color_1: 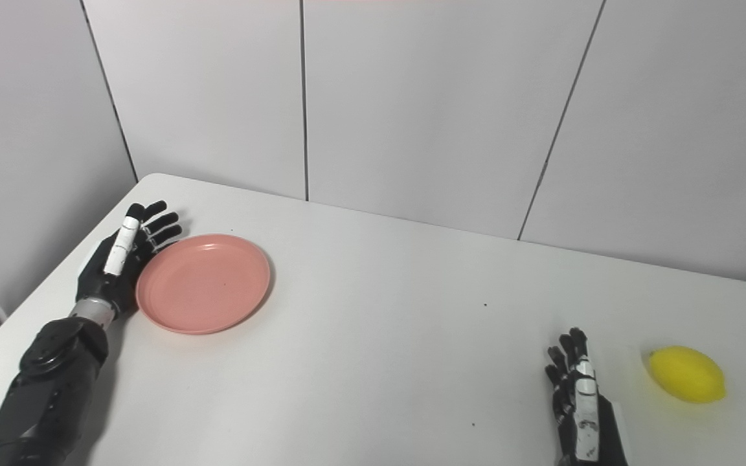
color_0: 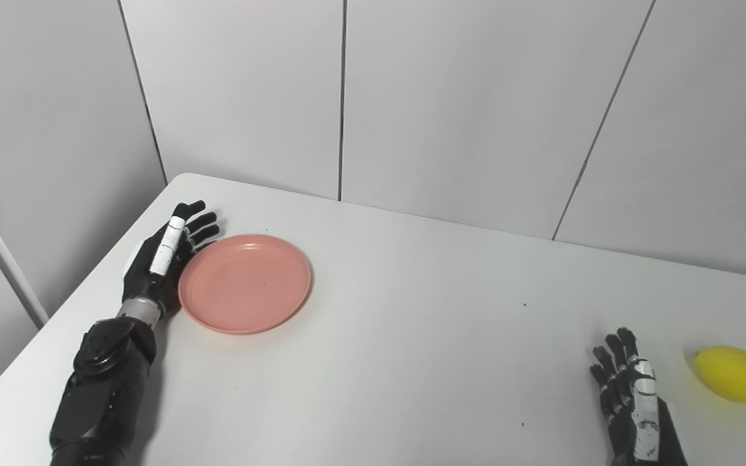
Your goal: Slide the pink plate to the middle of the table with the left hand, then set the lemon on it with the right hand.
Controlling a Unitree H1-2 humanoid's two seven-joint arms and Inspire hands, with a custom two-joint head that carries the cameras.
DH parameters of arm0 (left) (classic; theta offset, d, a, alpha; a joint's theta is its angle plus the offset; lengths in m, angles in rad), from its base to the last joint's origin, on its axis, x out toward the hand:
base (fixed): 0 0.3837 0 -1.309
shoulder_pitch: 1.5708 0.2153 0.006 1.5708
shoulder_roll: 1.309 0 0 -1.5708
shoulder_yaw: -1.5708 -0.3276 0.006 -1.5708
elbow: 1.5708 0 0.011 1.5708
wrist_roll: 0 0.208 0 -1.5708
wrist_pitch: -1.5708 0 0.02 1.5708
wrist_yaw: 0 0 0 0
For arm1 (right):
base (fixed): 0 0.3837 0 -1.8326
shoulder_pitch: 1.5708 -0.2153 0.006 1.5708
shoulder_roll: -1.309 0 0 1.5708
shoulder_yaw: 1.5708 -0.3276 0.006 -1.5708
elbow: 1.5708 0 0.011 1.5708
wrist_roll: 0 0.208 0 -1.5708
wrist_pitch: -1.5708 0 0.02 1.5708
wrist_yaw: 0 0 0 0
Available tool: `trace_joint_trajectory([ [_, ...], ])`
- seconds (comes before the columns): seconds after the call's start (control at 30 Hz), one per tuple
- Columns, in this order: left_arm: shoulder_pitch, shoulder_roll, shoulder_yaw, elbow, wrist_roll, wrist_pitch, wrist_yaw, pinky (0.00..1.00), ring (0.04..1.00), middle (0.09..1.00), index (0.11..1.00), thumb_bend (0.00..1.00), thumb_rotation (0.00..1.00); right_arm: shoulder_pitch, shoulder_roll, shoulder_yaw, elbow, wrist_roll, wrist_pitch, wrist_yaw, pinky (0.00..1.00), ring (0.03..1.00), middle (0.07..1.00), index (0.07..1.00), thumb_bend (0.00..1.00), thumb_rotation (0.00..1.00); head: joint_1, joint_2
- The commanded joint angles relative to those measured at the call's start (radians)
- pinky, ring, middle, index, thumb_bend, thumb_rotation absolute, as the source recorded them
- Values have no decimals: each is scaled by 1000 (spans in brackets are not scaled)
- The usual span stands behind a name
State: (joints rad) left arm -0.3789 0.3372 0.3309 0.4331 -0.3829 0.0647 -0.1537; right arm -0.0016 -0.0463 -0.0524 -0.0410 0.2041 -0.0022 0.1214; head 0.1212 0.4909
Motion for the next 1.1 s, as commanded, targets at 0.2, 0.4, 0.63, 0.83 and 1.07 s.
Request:
trace_joint_trajectory([
  [0.2, -8, -22, -23, -26, 24, 20, 30, 715, 790, 771, 769, 881, 704, 49, 27, 15, 44, 3, 2, -2, 1000, 967, 987, 996, 728, 1000, -2, 3],
  [0.4, -21, -35, -37, -25, 39, 18, 45, 718, 778, 756, 763, 884, 694, 48, 26, 17, 50, 1, -9, 1, 1000, 968, 987, 998, 730, 1000, -6, 4],
  [0.63, -18, -58, -46, -53, 44, 34, 54, 711, 770, 747, 750, 887, 686, 49, 32, 19, 45, 0, -6, -3, 1000, 968, 985, 998, 738, 1000, -7, 8],
  [0.83, -10, -76, -62, -67, 52, 50, 60, 713, 770, 759, 738, 884, 694, 50, 38, 20, 35, 2, 3, -7, 1000, 966, 984, 997, 737, 1000, -9, 10],
  [1.07, -1, -88, -89, -68, 73, 51, 61, 714, 761, 753, 740, 885, 703, 48, 39, 21, 35, 6, 8, -6, 1000, 970, 988, 1000, 736, 1000, -10, 11],
])
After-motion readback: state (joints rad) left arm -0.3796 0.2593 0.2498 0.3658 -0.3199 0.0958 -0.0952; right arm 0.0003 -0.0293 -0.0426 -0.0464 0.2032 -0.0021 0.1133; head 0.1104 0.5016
